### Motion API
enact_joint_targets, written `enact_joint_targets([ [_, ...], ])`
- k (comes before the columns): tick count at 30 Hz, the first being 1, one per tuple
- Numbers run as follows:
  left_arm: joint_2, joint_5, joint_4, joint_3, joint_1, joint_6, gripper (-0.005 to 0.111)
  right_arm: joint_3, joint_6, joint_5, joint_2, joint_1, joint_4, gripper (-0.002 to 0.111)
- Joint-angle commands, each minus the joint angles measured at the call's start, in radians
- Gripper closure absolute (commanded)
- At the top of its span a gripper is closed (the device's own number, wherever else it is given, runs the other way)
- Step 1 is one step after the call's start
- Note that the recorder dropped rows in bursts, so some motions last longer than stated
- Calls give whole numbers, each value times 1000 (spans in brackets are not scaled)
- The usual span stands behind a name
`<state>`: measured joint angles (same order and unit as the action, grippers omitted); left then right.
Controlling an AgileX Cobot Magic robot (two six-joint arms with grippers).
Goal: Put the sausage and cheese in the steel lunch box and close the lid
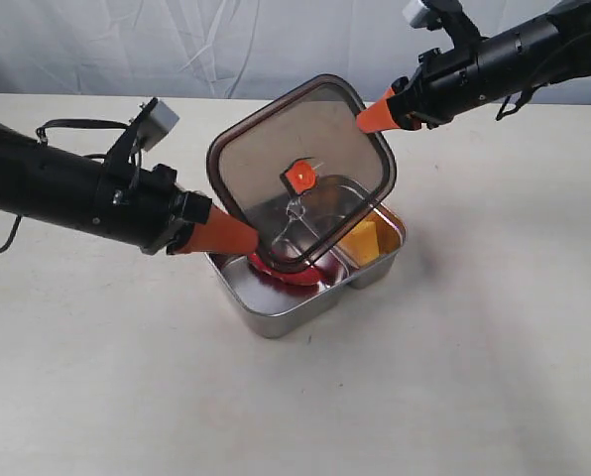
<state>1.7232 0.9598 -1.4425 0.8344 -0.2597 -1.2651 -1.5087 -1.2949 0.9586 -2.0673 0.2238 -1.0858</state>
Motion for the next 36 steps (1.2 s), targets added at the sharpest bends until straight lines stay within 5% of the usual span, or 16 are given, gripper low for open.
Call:
enact_joint_targets([
  [1,-15,54,-26,40,0,9,107,-4,73,17,15,-25,52,75],
  [12,-15,142,-20,55,0,16,107,-4,95,245,61,-252,-112,75],
  [30,-15,261,-23,55,0,32,107,0,34,262,61,-268,-87,75],
  [32,-15,261,-25,55,0,32,107,0,34,262,61,-268,-87,69],
  [36,-15,261,-25,55,0,32,107,0,34,262,61,-268,-87,37],
])
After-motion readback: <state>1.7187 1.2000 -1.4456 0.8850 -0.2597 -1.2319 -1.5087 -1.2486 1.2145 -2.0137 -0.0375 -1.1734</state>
